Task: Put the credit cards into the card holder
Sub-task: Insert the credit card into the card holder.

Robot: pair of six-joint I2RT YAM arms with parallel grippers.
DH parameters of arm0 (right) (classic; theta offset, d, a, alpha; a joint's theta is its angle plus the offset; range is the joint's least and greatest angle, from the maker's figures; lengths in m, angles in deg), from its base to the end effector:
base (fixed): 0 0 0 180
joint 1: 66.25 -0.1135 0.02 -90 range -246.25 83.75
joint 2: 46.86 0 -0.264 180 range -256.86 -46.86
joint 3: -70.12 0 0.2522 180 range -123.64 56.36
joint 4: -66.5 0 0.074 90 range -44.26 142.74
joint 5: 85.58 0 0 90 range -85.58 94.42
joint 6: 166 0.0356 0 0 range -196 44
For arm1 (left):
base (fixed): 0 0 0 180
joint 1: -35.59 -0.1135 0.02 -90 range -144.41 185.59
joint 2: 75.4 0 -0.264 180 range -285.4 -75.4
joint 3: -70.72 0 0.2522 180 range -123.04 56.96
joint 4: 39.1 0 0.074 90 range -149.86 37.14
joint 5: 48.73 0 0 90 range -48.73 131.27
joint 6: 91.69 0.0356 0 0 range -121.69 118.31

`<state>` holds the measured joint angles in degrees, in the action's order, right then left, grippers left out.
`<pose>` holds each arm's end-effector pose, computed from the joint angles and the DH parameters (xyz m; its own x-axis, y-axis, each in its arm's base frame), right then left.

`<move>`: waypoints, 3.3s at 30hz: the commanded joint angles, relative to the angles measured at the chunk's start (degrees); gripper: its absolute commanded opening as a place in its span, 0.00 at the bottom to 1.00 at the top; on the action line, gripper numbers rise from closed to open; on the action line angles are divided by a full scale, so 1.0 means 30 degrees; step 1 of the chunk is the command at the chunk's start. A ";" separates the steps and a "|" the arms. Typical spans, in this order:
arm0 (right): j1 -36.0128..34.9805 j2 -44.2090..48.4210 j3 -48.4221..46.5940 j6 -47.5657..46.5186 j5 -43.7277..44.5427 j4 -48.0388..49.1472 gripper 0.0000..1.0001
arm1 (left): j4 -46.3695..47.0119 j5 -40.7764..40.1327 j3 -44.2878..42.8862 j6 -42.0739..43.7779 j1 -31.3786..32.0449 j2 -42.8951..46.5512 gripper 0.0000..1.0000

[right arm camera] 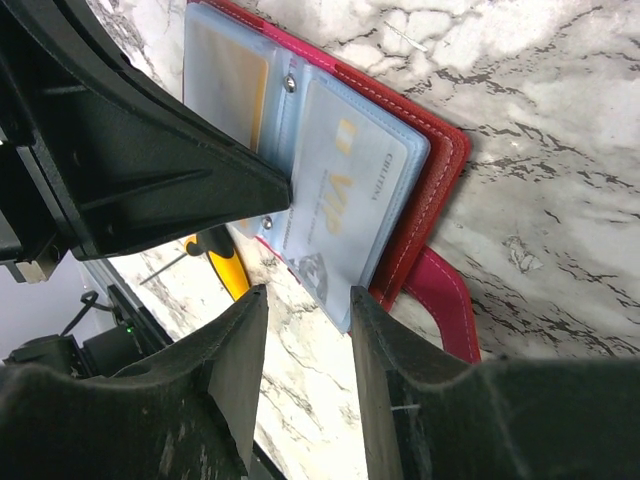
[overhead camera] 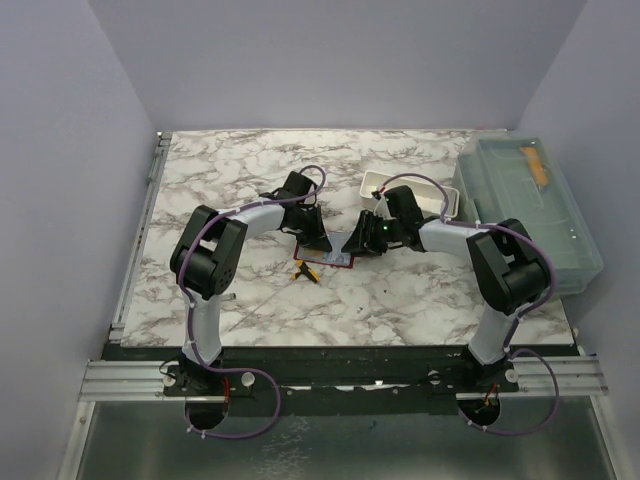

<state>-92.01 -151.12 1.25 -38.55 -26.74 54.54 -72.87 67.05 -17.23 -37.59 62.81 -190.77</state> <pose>0.3175 0.1737 0.1465 -0.9440 0.1222 -0.3065 -0.1431 0.6853 0.7141 0.3558 -0.2004 0.1430 -0.9820 -0.0887 -0.1669 0.0277 0.8060 -0.5913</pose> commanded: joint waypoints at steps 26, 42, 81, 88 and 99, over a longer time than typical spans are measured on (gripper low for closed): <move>0.0128 -0.0340 -0.0508 -0.0483 -0.0221 -0.0429 0.38 | -0.0786 -0.1699 0.0970 0.0541 0.0087 -0.1445 0.00; -0.0108 -0.0078 -0.0892 -0.0613 -0.0132 -0.1072 0.38 | -0.0771 -0.1591 0.0942 0.0541 0.0092 -0.1371 0.00; -0.0525 -0.1511 -0.2292 -0.1699 -0.1651 -0.0065 0.03 | -0.0605 0.3276 0.0511 -0.1464 -0.2014 0.2638 0.45; -0.0569 -0.1554 -0.2567 -0.2011 -0.1554 -0.0456 0.00 | 0.0211 0.1096 -0.0413 -0.3567 -0.1651 0.2636 0.57; -0.0774 -0.1779 -0.3150 -0.2340 -0.0940 -0.1425 0.00 | -0.4033 -0.4409 -0.4455 -0.3770 0.0036 -0.0030 0.67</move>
<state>-93.95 -155.71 -7.01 -44.45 -30.34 51.94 -77.98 62.52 -28.90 -48.21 61.98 -188.76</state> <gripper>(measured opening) 0.007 0.694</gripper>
